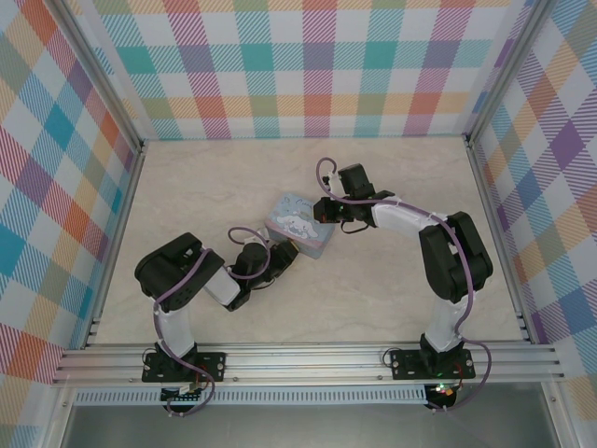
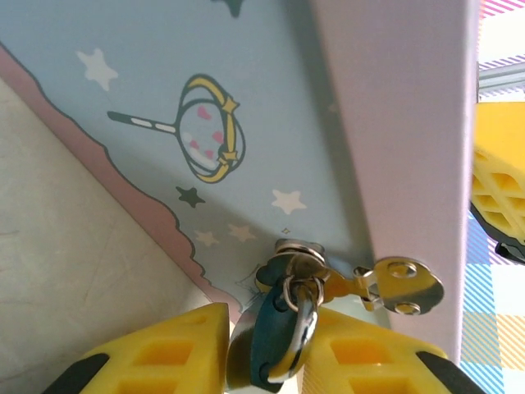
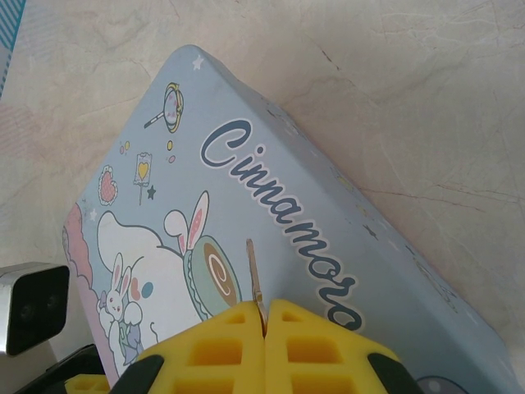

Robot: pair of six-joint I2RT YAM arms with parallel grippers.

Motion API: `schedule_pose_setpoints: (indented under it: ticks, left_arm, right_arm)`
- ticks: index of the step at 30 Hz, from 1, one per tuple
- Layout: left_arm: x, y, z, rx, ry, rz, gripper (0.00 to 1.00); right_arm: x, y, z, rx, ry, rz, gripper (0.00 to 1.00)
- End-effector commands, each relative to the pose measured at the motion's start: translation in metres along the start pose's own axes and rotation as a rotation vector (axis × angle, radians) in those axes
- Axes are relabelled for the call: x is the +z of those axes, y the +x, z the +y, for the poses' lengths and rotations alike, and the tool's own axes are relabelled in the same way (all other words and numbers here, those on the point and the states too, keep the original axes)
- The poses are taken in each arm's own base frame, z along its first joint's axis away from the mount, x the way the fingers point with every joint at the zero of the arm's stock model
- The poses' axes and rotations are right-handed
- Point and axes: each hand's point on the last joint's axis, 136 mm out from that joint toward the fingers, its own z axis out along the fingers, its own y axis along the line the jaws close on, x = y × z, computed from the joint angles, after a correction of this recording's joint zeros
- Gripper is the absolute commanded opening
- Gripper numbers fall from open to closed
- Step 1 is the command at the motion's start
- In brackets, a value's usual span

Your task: Unlock a padlock with a key

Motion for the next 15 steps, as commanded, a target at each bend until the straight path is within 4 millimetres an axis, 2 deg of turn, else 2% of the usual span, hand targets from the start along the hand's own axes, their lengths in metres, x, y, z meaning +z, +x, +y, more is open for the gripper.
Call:
schedule_pose_setpoints:
  ticks: [1,7,9,12,15]
  left_arm:
    - [0.007,0.006,0.015,-0.005,-0.06,0.006,0.25]
    - [0.004,0.005,0.015,0.005,-0.065,0.0,0.19]
    - [0.002,0.004,0.013,0.017,-0.066,-0.001,0.14]
    - [-0.002,0.001,0.003,0.039,-0.05,-0.004,0.06]
    - [-0.005,0.0,-0.011,0.063,-0.033,0.01,0.03]
  right_arm:
    - [0.001,0.004,0.0,0.006,-0.013,0.015,0.06]
    - [-0.002,0.004,0.0,0.009,-0.014,0.009,0.06]
    - [-0.005,0.001,0.001,0.01,-0.026,0.0,0.05]
    - [-0.018,-0.005,0.004,0.021,-0.062,-0.032,0.06]
    - [-0.039,-0.014,0.007,0.019,-0.103,-0.079,0.06]
